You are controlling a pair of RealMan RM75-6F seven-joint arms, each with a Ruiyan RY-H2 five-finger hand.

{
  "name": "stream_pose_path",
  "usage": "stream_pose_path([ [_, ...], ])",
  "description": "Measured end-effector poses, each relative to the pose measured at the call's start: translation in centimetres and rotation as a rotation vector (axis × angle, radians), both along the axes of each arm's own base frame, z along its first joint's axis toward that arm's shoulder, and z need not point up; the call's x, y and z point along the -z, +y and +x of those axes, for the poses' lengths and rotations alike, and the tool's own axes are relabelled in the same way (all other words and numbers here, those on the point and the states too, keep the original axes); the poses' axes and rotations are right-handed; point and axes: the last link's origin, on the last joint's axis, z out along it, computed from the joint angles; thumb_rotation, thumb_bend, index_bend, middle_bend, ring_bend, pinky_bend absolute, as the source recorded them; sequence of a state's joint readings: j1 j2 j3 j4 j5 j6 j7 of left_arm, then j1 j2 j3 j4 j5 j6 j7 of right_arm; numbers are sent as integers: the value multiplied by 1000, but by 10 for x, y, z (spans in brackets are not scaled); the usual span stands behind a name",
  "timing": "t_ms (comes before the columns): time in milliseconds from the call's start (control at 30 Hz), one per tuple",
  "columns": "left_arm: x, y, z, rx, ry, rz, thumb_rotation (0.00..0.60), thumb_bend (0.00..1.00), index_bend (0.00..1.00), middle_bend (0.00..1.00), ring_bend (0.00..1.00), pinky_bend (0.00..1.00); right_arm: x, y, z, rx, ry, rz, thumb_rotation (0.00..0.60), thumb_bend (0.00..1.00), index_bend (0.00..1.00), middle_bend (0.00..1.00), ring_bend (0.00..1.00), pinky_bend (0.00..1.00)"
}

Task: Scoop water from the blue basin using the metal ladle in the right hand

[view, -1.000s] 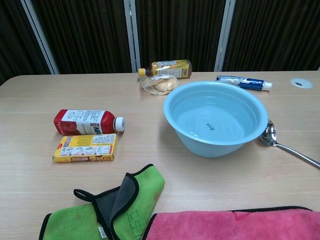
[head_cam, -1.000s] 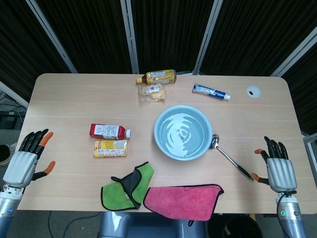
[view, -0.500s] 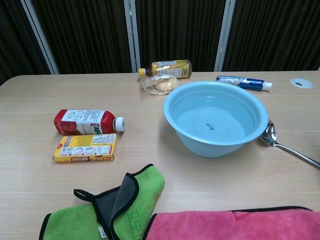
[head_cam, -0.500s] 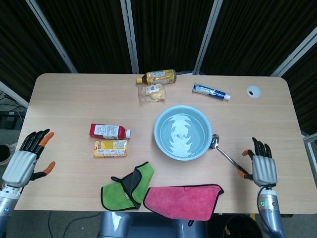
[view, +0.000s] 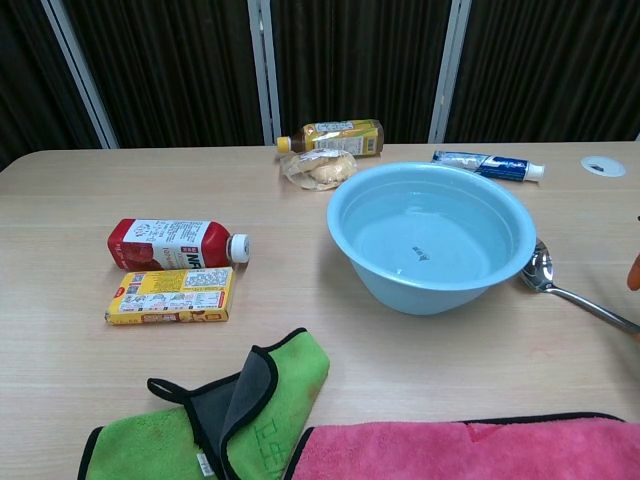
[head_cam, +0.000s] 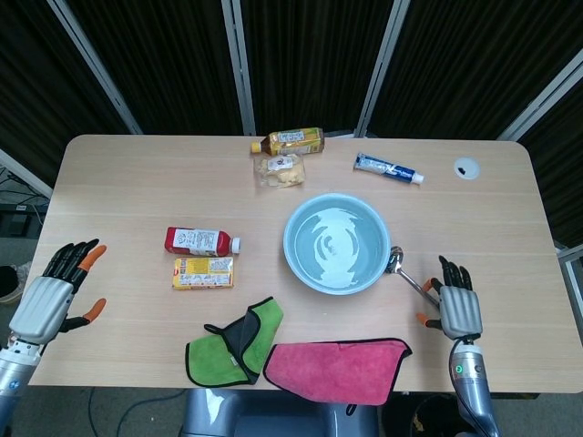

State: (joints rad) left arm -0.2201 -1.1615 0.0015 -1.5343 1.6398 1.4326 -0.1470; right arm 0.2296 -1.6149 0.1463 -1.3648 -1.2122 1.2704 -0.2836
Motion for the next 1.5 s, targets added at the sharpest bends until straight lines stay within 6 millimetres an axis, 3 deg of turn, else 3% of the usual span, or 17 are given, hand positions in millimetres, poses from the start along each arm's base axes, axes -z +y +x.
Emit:
stream_pose_path([
  [533, 1, 7, -4, -23, 4, 5, 600, 382, 0, 0, 0, 0, 23, -24, -9, 10, -2, 47, 600, 127, 444, 0, 0, 0],
  [933, 5, 11, -6, -36, 25, 5, 600, 386, 0, 0, 0, 0, 18, -39, -22, 27, -21, 42, 600, 135, 444, 0, 0, 0],
  [1500, 5, 10, -5, -30, 20, -4, 600, 387, 0, 0, 0, 0, 26, -34, -34, 60, -51, 52, 600, 138, 446, 0, 0, 0],
])
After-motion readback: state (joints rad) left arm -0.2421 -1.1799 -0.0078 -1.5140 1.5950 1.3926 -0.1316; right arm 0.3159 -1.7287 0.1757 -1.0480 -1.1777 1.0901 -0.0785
